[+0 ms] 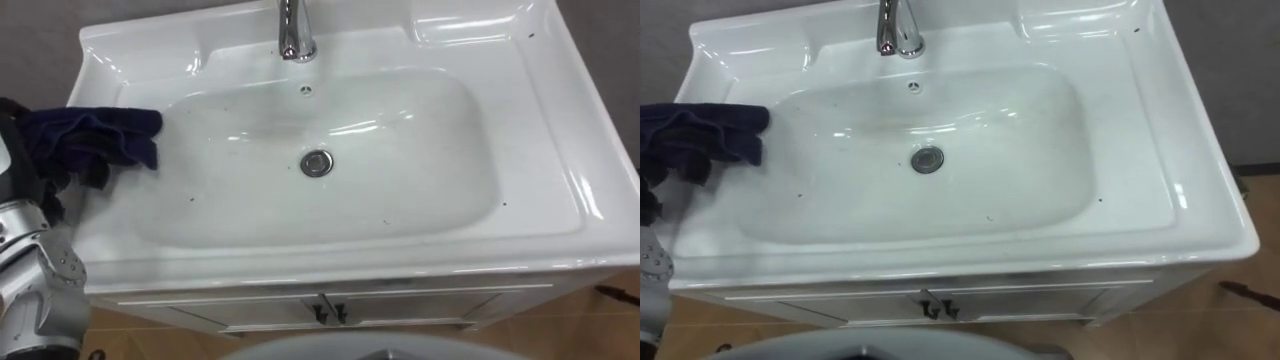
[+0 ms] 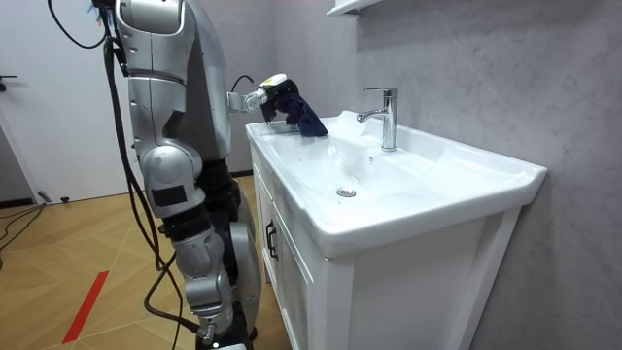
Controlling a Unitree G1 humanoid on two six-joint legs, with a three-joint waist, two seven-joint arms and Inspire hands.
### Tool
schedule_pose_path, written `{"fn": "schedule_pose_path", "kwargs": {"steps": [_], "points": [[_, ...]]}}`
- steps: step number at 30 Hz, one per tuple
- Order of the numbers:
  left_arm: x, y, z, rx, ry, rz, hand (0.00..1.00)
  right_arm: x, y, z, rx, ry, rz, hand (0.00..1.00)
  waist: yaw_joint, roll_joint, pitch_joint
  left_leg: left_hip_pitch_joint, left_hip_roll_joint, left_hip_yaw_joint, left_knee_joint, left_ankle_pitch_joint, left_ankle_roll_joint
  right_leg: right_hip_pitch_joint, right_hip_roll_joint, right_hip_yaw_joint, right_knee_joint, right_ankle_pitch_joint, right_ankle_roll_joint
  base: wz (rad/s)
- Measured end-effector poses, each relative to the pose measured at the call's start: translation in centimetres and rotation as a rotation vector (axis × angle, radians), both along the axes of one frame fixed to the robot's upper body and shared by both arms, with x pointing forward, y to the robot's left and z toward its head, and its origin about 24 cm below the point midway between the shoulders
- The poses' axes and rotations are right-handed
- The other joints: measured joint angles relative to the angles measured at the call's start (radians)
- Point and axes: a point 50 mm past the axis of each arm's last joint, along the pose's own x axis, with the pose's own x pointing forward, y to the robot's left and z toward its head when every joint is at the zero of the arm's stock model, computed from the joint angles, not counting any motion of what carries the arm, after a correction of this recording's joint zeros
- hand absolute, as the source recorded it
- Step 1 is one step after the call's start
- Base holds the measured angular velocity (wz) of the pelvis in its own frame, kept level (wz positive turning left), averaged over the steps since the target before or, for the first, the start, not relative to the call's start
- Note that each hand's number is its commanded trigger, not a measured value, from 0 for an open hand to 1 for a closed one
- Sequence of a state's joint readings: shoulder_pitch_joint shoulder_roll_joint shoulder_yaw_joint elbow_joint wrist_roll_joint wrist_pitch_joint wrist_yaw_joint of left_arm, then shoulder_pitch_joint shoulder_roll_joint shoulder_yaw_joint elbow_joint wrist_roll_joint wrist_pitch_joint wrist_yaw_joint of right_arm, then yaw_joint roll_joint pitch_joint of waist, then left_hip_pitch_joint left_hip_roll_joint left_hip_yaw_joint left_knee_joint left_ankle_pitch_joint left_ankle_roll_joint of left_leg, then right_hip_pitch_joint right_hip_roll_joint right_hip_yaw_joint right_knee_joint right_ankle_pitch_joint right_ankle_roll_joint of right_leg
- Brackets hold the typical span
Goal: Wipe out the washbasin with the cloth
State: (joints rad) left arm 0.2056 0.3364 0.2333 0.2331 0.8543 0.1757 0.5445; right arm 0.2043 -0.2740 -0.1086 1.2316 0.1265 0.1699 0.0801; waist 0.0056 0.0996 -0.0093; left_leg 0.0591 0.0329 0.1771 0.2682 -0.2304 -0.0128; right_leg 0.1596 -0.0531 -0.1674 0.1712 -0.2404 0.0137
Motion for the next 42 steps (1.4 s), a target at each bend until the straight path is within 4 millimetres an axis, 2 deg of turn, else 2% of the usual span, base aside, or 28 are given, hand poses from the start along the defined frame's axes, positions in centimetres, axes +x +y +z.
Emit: {"fn": "schedule_pose_path", "kwargs": {"steps": [1, 2, 7, 11, 13, 15, 21, 26, 32, 34, 42], "points": [[-0.1, 0.0, -0.2, -0.006, 0.007, 0.004, 0.25, 0.0, 0.0, 0.0, -0.001, 0.001, 0.000, 0.00, 0.000, 0.001, 0.0004, 0.000, 0.000, 0.000, 0.000, 0.000, 0.000, 0.000, 0.000, 0.000, 0.000, 0.000, 0.000, 0.00], [-0.3, -0.1, -0.6, -0.014, 0.017, 0.010, 0.00, 0.2, 0.0, 0.0, -0.001, -0.001, 0.002, 0.00, 0.000, -0.003, 0.0038, 0.000, 0.000, 0.000, 0.000, 0.000, 0.000, -0.001, 0.000, 0.000, 0.000, 0.000, 0.000, 0.00], [-1.0, 0.1, -1.9, -0.035, 0.070, 0.036, 0.00, 0.3, 0.0, 0.0, -0.001, -0.005, 0.002, 0.00, -0.003, -0.006, 0.0057, 0.000, 0.000, -0.001, -0.003, 0.000, 0.000, -0.002, 0.000, 0.001, 0.001, 0.000, 0.000, 0.00], [-1.5, -0.2, -2.9, -0.094, 0.076, 0.068, 0.00, 0.7, 0.1, 0.0, 0.004, -0.021, -0.009, 0.00, -0.005, -0.013, 0.0018, 0.003, -0.005, -0.009, -0.011, 0.001, 0.000, 0.000, -0.002, -0.003, 0.002, 0.000, 0.000, 0.02], [-1.6, -0.8, -3.4, -0.122, 0.074, 0.074, 0.00, 1.0, 0.2, -0.1, 0.008, -0.027, -0.007, 0.00, -0.009, -0.023, -0.0017, 0.004, -0.008, -0.016, -0.012, 0.001, 0.000, 0.004, -0.005, -0.011, 0.003, 0.000, 0.001, 0.06], [-1.6, -1.0, -3.5, -0.124, 0.061, 0.075, 0.00, 1.3, 0.3, -0.1, 0.009, -0.034, -0.005, 0.00, -0.009, -0.030, -0.0041, 0.006, -0.009, -0.017, -0.012, 0.001, 0.000, 0.007, -0.006, -0.012, 0.003, 0.000, 0.001, 0.00], [-1.7, -1.2, -3.8, -0.135, 0.064, 0.079, 0.00, 1.8, 0.3, -0.1, 0.015, -0.058, 0.002, 0.00, -0.010, -0.034, -0.0021, 0.018, -0.009, -0.018, -0.013, 0.001, 0.000, 0.019, -0.006, -0.012, -0.004, -0.001, 0.002, 0.00], [-1.6, -1.2, -3.7, -0.159, 0.047, 0.086, 0.00, 2.3, 0.4, -0.1, 0.018, -0.070, 0.017, 0.00, -0.028, -0.035, -0.0011, 0.009, -0.012, -0.028, -0.011, 0.001, 0.000, 0.015, -0.007, -0.018, -0.003, -0.002, 0.004, 0.05], [-0.7, -1.7, -2.5, -0.155, -0.019, 0.039, 0.00, 2.9, 0.4, -0.1, 0.011, -0.103, 0.035, 0.00, -0.047, -0.038, 0.0014, -0.013, -0.013, -0.049, 0.006, 0.001, 0.001, 0.009, -0.006, -0.028, -0.005, -0.002, 0.004, 0.08], [-0.2, -2.0, -1.8, -0.154, -0.061, 0.002, 0.00, 3.4, 0.3, 0.0, 0.004, -0.132, 0.042, 0.00, -0.048, -0.036, 0.0070, -0.017, -0.013, -0.050, 0.006, 0.001, 0.001, 0.004, -0.006, -0.027, -0.004, -0.002, 0.004, 0.00], [0.8, -2.8, -0.7, -0.154, -0.141, -0.079, 0.00, 3.9, 0.5, 0.0, 0.009, -0.185, 0.019, 0.00, -0.052, -0.030, 0.0118, -0.017, -0.013, -0.048, 0.004, 0.001, 0.001, 0.001, -0.006, -0.024, -0.001, -0.002, 0.003, -0.02]]}}
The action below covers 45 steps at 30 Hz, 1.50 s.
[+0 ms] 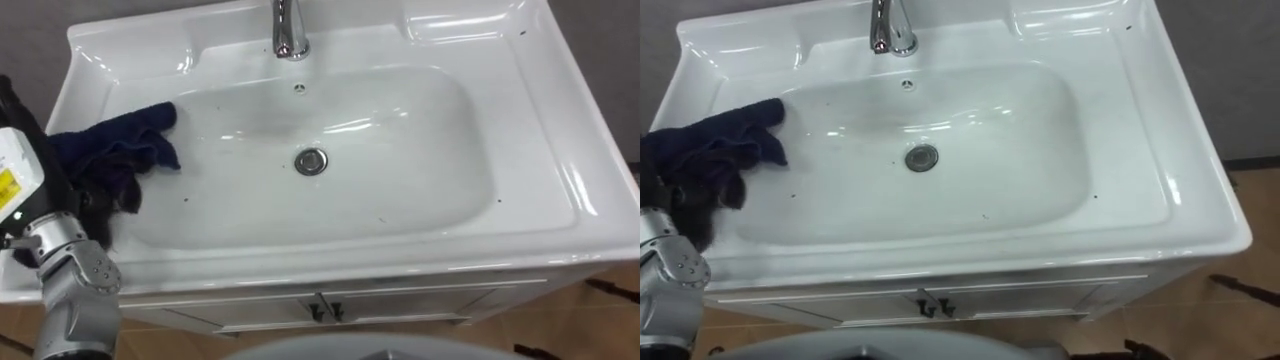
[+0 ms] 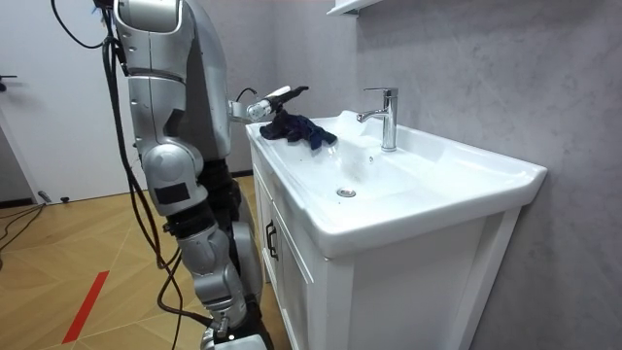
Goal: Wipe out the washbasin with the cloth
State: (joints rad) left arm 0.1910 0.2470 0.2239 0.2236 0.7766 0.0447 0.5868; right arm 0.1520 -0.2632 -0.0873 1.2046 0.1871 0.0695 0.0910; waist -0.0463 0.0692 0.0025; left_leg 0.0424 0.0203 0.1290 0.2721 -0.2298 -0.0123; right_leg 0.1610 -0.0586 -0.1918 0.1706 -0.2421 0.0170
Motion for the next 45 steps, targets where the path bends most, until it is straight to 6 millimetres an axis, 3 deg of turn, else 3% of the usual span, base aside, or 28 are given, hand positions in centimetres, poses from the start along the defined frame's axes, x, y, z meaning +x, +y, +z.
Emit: {"fn": "schedule_pose_path", "kwargs": {"steps": [4, 8, 12, 22, 26, 31, 37, 45], "points": [[0.4, -0.3, 0.7, 0.007, -0.049, -0.027, 0.00, -0.2, 0.3, -0.1, 0.007, -0.013, -0.008, 0.00, -0.001, 0.009, -0.0034, 0.002, 0.000, 0.000, -0.003, 0.000, 0.000, 0.002, 0.000, -0.001, -0.002, 0.000, -0.001, 0.00], [1.0, -0.7, 2.4, 0.034, -0.135, -0.051, 0.00, -0.3, 0.6, -0.2, 0.029, -0.024, -0.045, 0.00, 0.003, 0.008, 0.0010, 0.002, 0.000, 0.000, -0.005, 0.000, 0.000, -0.001, 0.000, 0.004, -0.007, 0.000, 0.000, -0.01], [1.7, -0.9, 3.6, 0.010, -0.212, -0.058, 0.00, -0.3, 1.2, -0.4, 0.041, -0.025, -0.053, 0.00, -0.001, 0.007, 0.0002, 0.000, -0.001, 0.001, -0.006, 0.000, 0.000, -0.001, 0.001, 0.003, -0.013, 0.000, 0.000, 0.00], [2.0, -0.4, 3.7, -0.265, -0.342, 0.004, 0.00, -0.6, 1.2, -0.5, 0.028, -0.011, -0.088, 0.00, 0.001, 0.009, -0.0023, 0.004, 0.001, -0.001, -0.006, 0.000, 0.000, 0.000, 0.002, 0.003, 0.000, 0.001, -0.001, 0.00], [2.3, -0.2, 4.2, -0.301, -0.398, 0.021, 0.00, -0.4, 1.2, -0.5, 0.026, -0.012, -0.081, 0.00, 0.006, 0.008, -0.0021, 0.006, 0.001, -0.001, -0.006, 0.000, 0.000, 0.000, 0.002, 0.004, 0.001, 0.001, -0.001, 0.00], [2.0, 0.7, 4.7, -0.444, -0.507, 0.071, 0.00, -1.0, 1.2, -0.5, 0.042, -0.003, -0.095, 0.00, 0.031, 0.003, -0.0011, 0.011, 0.001, -0.002, -0.006, 0.000, 0.000, 0.004, 0.002, 0.003, -0.001, 0.001, -0.001, 0.00], [0.5, 2.8, 4.4, -0.574, -0.598, 0.203, 0.00, -1.6, 1.5, -0.6, 0.041, 0.011, -0.099, 0.00, 0.054, -0.006, -0.0026, 0.023, 0.000, 0.005, -0.016, 0.000, 0.000, 0.003, 0.002, 0.023, -0.001, 0.001, -0.001, -0.07], [-1.5, 3.5, 0.5, -0.649, -0.442, 0.318, 0.00, -1.7, 1.7, -0.7, 0.057, 0.013, -0.124, 0.00, 0.062, -0.005, -0.0072, 0.029, 0.001, 0.002, -0.017, -0.001, -0.001, 0.012, 0.004, 0.025, -0.002, 0.001, 0.000, -0.01]]}}
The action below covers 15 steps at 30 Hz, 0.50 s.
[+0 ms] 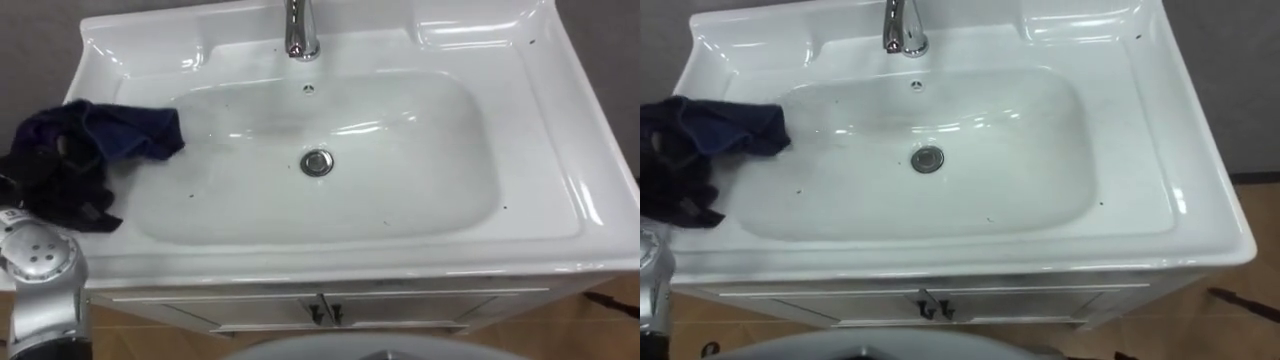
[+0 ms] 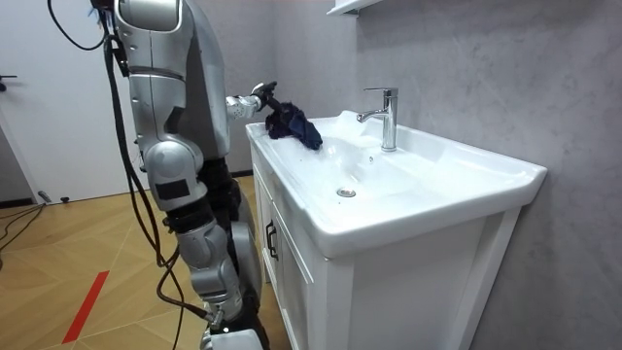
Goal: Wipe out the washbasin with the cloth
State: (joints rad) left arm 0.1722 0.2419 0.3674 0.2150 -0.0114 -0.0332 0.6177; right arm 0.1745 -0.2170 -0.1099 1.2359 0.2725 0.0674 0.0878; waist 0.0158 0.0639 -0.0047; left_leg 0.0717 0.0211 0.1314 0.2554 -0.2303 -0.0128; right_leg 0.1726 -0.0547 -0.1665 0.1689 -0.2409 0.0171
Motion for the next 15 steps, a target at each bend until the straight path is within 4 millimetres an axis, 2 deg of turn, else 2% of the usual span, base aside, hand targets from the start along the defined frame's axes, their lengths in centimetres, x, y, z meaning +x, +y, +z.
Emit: {"fn": "schedule_pose_path", "kwargs": {"steps": [3, 5, 7, 9, 12, 15], "points": [[-0.1, -0.2, -0.6, -0.063, 0.008, -0.009, 0.00, -0.1, 0.0, 0.0, 0.002, 0.008, -0.002, 0.00, 0.011, 0.005, -0.0023, -0.001, 0.000, 0.000, 0.000, 0.000, 0.000, 0.000, 0.000, 0.001, 0.001, 0.000, 0.000, 0.00], [-0.4, -0.3, -1.2, -0.092, 0.027, -0.023, 0.00, -0.2, -0.1, 0.0, 0.004, 0.015, -0.006, 0.00, 0.015, 0.004, -0.0078, 0.002, 0.000, 0.000, -0.005, 0.000, 0.000, 0.002, 0.000, 0.000, 0.000, 0.000, 0.000, 0.00], [-1.2, -0.5, -3.0, -0.148, 0.106, -0.050, 0.00, -0.2, -0.3, 0.1, 0.001, 0.014, -0.003, 0.00, 0.017, 0.009, -0.0094, 0.004, 0.000, 0.002, -0.009, 0.000, 0.000, 0.002, 0.000, 0.000, 0.000, 0.000, 0.000, 0.00], [-1.2, -0.8, -3.3, -0.161, 0.118, -0.084, 0.00, 0.0, -0.5, 0.2, 0.001, 0.008, 0.003, 0.00, 0.017, 0.006, -0.0085, 0.001, 0.000, 0.003, -0.008, 0.000, 0.000, 0.001, 0.000, -0.003, -0.001, 0.000, 0.000, 0.04], [-1.2, -0.8, -3.6, -0.180, 0.134, -0.118, 0.00, 0.5, -0.7, 0.3, 0.000, -0.019, 0.014, 0.00, 0.016, 0.017, -0.0057, -0.003, -0.001, 0.003, -0.003, 0.000, 0.000, 0.001, -0.001, -0.007, -0.001, 0.000, 0.000, 0.05], [-1.0, -0.9, -3.5, -0.183, 0.135, -0.150, 0.00, 0.7, -0.6, 0.3, 0.010, -0.038, 0.023, 0.00, 0.011, 0.016, -0.0044, -0.008, -0.001, 0.001, 0.002, 0.000, 0.000, 0.001, -0.003, -0.017, -0.001, 0.000, 0.000, 0.08]]}}
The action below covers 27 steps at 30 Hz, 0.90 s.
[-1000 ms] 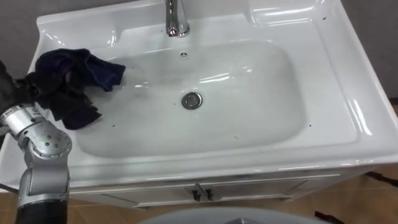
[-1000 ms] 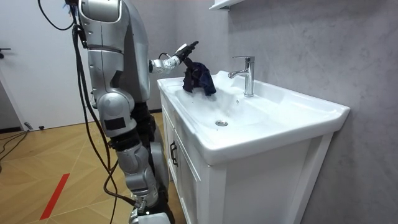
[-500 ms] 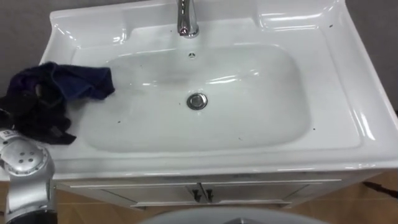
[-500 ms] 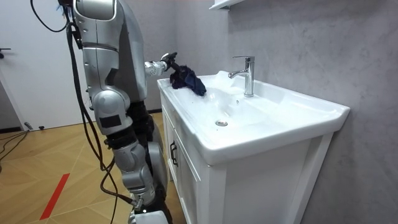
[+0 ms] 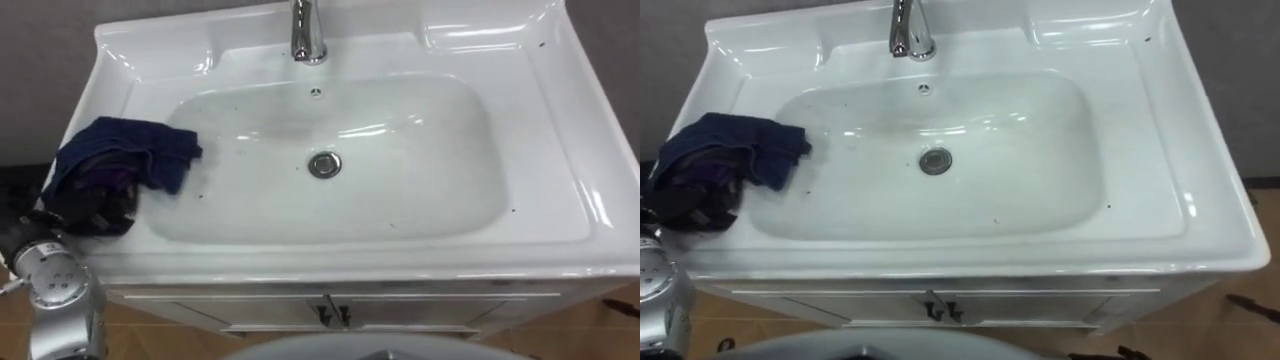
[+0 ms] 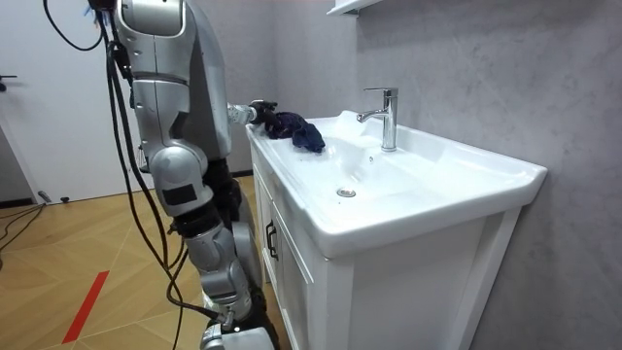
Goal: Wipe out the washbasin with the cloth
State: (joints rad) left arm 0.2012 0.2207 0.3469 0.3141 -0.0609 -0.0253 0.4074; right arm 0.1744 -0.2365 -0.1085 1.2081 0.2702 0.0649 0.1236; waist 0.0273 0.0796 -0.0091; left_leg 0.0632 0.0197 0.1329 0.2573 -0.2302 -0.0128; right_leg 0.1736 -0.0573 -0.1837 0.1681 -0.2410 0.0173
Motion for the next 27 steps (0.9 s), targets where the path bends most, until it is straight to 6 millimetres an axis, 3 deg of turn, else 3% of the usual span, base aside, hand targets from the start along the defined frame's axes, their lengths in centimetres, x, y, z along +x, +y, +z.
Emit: {"fn": "schedule_pose_path", "kwargs": {"steps": [5, 12, 20, 23, 27], "points": [[1.1, -1.1, 0.5, -0.003, -0.017, -0.098, 0.00, 0.4, 0.1, 0.0, 0.021, -0.025, 0.013, 0.00, -0.008, -0.008, 0.0056, -0.012, -0.012, -0.027, -0.001, 0.004, 0.005, 0.000, -0.008, -0.020, -0.001, -0.004, 0.006, 0.16], [2.9, -3.1, 2.2, 0.001, -0.089, -0.263, 0.00, 2.3, 0.7, 0.0, 0.059, -0.077, 0.074, 0.00, -0.018, -0.039, 0.0224, -0.022, -0.019, -0.040, 0.003, 0.007, 0.008, -0.001, -0.013, -0.036, -0.002, -0.005, 0.008, 0.06], [5.0, -5.8, 5.8, -0.005, -0.260, -0.443, 0.00, 3.1, 0.6, 0.0, 0.060, -0.092, 0.076, 0.00, -0.061, -0.034, 0.0193, -0.042, -0.018, -0.048, 0.011, 0.007, 0.008, -0.014, -0.011, -0.039, 0.000, -0.005, 0.008, 0.02], [5.6, -6.8, 6.9, -0.068, -0.336, -0.529, 0.00, 2.8, 0.6, -0.1, 0.060, -0.086, 0.072, 0.00, -0.078, -0.030, 0.0181, -0.038, -0.017, -0.046, 0.010, 0.007, 0.008, -0.014, -0.011, -0.036, 0.002, -0.004, 0.008, -0.04], [6.6, -7.4, 7.6, -0.290, -0.473, -0.578, 0.00, 2.6, 0.6, -0.1, 0.060, -0.085, 0.061, 0.00, -0.079, -0.029, 0.0185, -0.030, -0.014, -0.038, 0.010, 0.007, 0.008, -0.012, -0.010, -0.033, 0.005, -0.003, 0.006, -0.07]]}}
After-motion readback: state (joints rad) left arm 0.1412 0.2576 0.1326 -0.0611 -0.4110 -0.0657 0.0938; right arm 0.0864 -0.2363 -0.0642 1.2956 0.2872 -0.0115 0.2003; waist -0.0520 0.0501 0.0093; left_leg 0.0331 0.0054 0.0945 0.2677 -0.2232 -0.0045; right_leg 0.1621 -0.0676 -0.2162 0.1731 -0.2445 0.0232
